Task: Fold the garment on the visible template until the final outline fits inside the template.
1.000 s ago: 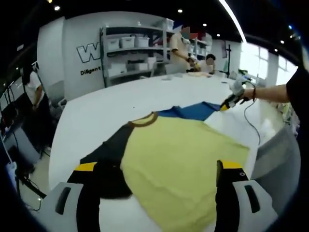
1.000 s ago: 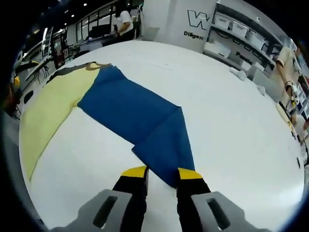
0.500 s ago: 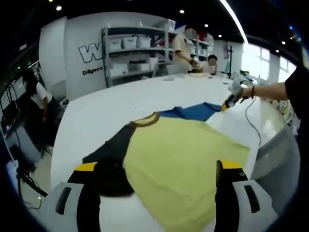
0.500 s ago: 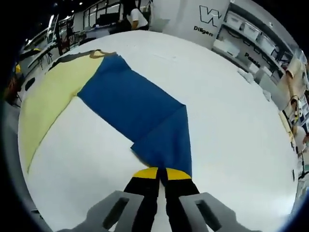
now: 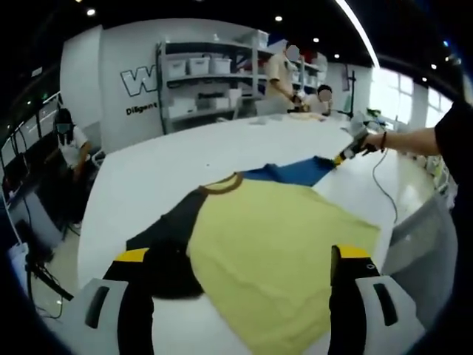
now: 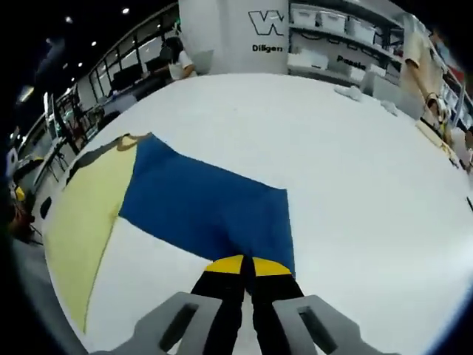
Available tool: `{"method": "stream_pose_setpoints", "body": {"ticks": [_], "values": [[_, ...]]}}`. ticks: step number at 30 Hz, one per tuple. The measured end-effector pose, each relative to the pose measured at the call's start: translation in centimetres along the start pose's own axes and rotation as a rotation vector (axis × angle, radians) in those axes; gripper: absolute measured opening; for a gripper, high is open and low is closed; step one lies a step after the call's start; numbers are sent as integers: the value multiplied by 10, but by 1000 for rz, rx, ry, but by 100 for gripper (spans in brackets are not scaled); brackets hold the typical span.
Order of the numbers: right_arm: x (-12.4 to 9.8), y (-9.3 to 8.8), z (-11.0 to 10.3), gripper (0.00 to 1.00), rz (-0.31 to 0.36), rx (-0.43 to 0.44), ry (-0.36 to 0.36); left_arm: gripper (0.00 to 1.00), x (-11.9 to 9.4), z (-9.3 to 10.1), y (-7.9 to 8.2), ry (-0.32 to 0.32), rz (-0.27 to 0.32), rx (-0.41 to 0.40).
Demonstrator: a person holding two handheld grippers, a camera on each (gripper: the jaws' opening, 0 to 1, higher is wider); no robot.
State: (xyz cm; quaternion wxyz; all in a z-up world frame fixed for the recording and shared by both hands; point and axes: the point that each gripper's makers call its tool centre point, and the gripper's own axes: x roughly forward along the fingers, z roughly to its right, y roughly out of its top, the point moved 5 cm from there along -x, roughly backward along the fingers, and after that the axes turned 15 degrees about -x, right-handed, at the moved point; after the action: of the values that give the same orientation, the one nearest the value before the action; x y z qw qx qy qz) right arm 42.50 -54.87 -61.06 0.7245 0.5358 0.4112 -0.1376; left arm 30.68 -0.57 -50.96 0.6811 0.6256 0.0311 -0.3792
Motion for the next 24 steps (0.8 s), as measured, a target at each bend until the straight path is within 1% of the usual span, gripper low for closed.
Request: {"method": "stream_pose_setpoints", "body": {"ticks": [1, 4, 6, 8, 9, 10, 11, 13, 15, 17, 19, 24], "values": [[-1, 4, 3, 0, 22, 35, -9, 97, -1, 0, 0, 0, 1, -1], [-3, 12, 11, 0, 50, 105, -41, 97, -2, -1, -2, 5, 0, -1], [-4, 13, 18, 0, 50, 136, -67, 97, -4, -2, -2, 8, 2, -2], [-5, 14, 23, 0, 51, 144, -90, 97, -5, -2, -2, 9, 5, 0], [-6, 14, 28, 0, 48, 170, -117, 97, -6, -3, -2, 8, 5, 0], [-7, 15, 32, 0, 51, 178, -122, 97, -7, -3, -2, 11, 5, -1], [-7, 13, 35, 0, 42, 189, -135, 97, -7, -3, -2, 12, 6, 0], [-8, 10, 40, 0, 4, 169, -162, 97, -8, -4, -3, 15, 4, -1], [-6, 6, 56, 0, -30, 158, -191, 97, -9, -4, -3, 16, 7, 0], [-5, 2, 65, 0, -47, 158, -201, 97, -10, -4, -3, 21, 6, -1], [-6, -2, 67, 0, -58, 177, -222, 97, -12, -5, -3, 30, 6, 6], [-5, -17, 77, 0, -104, 188, -253, 97, -16, -6, -4, 39, 7, 6]]}}
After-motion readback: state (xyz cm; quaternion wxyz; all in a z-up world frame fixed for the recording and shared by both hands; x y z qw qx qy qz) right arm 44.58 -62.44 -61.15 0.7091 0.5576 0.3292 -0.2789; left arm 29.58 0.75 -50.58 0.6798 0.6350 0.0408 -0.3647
